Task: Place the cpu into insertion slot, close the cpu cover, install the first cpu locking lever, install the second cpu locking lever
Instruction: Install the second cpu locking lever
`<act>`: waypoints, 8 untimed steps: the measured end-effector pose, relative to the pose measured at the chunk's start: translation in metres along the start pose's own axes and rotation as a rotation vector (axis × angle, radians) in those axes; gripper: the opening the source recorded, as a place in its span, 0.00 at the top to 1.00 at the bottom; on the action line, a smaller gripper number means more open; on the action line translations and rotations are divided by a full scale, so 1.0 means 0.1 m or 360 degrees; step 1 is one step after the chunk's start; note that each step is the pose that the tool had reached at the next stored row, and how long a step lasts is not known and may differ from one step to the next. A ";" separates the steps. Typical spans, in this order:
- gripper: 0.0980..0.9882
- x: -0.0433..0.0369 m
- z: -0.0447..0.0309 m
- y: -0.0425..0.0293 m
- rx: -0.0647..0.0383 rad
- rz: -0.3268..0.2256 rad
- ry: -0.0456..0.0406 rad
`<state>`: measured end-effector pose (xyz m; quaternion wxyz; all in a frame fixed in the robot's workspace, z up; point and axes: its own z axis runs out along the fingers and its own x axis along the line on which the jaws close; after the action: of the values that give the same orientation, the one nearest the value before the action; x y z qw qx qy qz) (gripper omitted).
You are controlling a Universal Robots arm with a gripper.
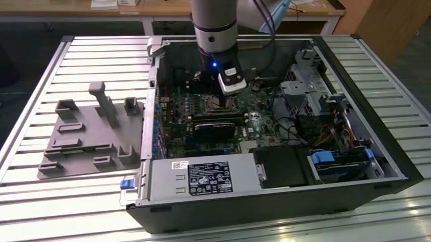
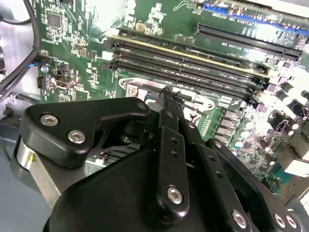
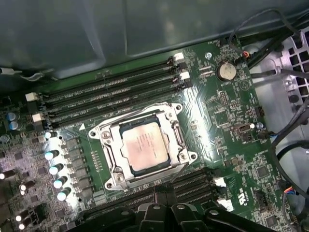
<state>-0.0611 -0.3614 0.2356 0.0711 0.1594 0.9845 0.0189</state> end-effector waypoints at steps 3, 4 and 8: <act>1.00 0.002 0.025 -0.008 0.0002 -0.0004 0.0005; 1.00 0.002 0.035 -0.010 0.0001 -0.0010 0.0006; 1.00 0.021 0.063 -0.023 -0.0003 -0.0044 0.0009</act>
<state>-0.0628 -0.3628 0.2290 0.0688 0.1455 0.9868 0.0193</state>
